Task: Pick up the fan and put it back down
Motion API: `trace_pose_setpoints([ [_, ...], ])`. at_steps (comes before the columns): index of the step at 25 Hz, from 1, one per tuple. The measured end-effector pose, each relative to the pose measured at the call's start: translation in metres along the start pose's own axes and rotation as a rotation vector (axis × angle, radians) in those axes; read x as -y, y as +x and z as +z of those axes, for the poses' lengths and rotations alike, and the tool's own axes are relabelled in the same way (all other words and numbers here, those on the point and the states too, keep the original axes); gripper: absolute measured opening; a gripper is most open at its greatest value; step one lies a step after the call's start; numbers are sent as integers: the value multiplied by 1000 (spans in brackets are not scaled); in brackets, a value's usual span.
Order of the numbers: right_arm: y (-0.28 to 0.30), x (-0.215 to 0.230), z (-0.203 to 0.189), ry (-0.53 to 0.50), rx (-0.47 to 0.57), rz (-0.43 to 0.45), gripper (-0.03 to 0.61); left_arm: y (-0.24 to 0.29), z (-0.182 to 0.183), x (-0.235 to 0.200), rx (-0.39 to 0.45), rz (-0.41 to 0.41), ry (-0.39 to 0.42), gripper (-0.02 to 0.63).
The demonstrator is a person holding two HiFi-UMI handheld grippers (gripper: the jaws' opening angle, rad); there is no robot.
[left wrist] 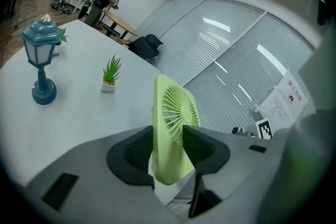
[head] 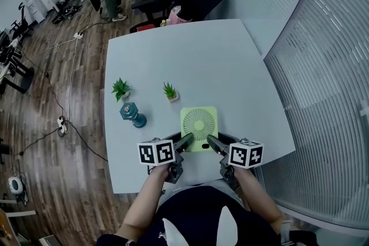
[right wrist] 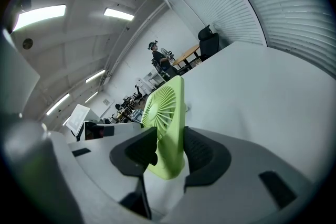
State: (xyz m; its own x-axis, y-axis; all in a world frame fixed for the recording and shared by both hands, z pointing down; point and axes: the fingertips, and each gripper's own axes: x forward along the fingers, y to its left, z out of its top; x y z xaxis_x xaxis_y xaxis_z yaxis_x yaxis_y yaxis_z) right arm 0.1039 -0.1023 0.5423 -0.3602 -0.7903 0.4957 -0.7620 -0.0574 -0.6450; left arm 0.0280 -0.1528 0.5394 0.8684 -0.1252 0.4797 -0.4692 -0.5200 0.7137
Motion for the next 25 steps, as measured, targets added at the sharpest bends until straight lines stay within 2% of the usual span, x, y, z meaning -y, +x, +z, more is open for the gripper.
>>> trace_pose_setpoints([
  [17, -24, -13, -33, 6, 8, 4, 163, -22, -35, 11, 14, -2, -10, 186],
  [25, -29, -23, -56, 6, -28, 18, 163, -39, -56, 9, 21, 17, -35, 184],
])
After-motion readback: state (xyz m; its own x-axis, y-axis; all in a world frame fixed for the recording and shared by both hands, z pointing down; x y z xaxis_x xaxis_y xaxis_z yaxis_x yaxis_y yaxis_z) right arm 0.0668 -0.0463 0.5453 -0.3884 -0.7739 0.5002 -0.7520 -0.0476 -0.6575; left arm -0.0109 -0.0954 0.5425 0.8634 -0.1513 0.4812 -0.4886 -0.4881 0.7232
